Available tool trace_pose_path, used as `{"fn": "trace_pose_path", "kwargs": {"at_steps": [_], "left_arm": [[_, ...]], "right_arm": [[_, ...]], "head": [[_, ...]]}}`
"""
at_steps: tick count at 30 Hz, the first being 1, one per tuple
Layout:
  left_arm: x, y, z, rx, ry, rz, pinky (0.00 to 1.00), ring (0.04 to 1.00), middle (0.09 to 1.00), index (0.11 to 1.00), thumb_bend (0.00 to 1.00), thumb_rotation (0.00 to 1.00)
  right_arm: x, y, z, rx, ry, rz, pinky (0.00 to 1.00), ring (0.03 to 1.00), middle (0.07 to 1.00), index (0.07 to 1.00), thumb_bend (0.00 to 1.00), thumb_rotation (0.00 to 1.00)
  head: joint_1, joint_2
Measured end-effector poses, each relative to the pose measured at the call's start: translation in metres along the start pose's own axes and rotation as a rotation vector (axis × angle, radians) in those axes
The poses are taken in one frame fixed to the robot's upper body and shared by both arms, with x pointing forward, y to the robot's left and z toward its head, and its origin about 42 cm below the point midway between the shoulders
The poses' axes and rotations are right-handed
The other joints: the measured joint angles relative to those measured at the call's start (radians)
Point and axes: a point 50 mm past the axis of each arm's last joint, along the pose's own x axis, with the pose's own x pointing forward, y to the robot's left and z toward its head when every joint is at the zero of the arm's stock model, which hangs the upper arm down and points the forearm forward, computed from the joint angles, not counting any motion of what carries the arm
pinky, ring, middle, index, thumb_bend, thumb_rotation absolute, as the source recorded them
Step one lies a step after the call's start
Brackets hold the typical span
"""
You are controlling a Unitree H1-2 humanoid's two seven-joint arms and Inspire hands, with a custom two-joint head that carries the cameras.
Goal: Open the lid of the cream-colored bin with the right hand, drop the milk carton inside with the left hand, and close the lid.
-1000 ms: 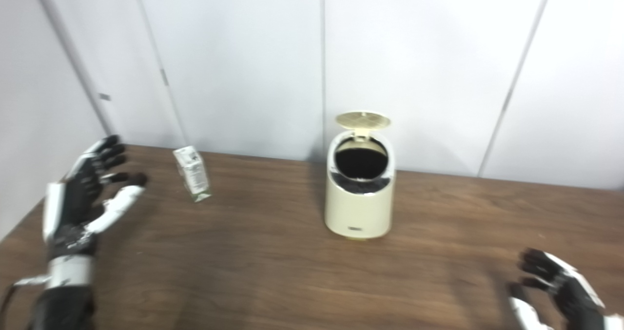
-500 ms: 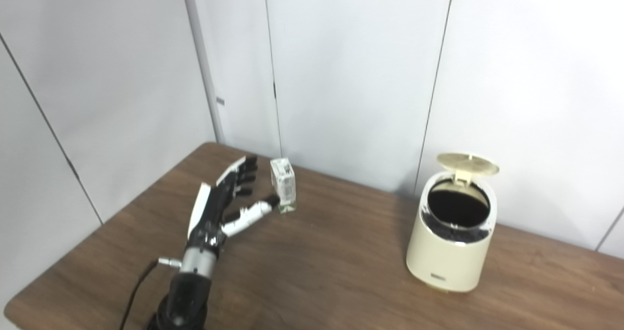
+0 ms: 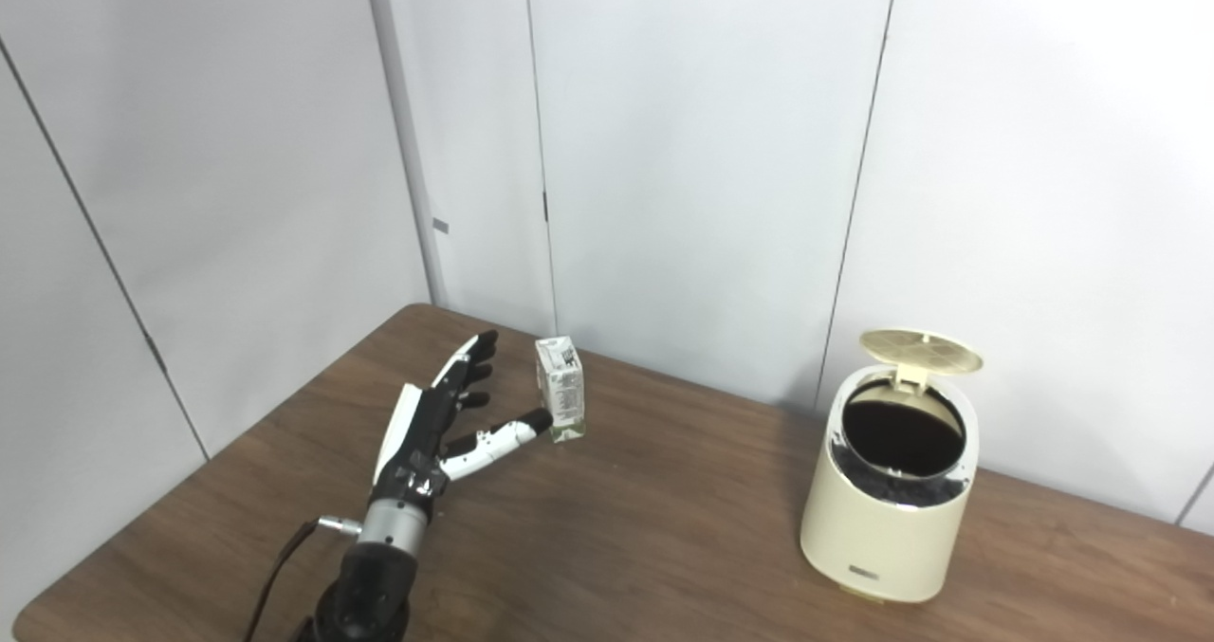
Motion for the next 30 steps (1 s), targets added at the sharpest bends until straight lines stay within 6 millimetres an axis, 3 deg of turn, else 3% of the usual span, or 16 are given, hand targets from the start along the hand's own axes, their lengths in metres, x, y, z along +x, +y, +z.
{"fn": "trace_pose_path", "kwargs": {"at_steps": [12,26,30], "left_arm": [[0.027,-0.006,-0.002,0.053,0.014,-0.064,0.87,0.948,0.967,0.981,0.96,0.46],[0.064,-0.015,-0.009,0.066,0.070,-0.119,0.81,0.927,0.975,1.000,1.00,0.44],[0.067,-0.019,-0.011,0.067,0.079,-0.122,0.86,0.956,0.985,1.000,0.98,0.42]], "right_arm": [[0.000,0.000,0.000,-0.007,-0.001,0.004,0.57,0.674,0.694,0.674,0.27,0.35],[0.000,0.002,0.000,-0.013,0.015,0.017,0.58,0.676,0.693,0.678,0.26,0.32],[0.000,0.002,0.000,-0.011,0.015,0.024,0.58,0.673,0.692,0.678,0.26,0.32]], "head": [[-0.009,-0.003],[-0.026,-0.011],[-0.028,-0.012]]}}
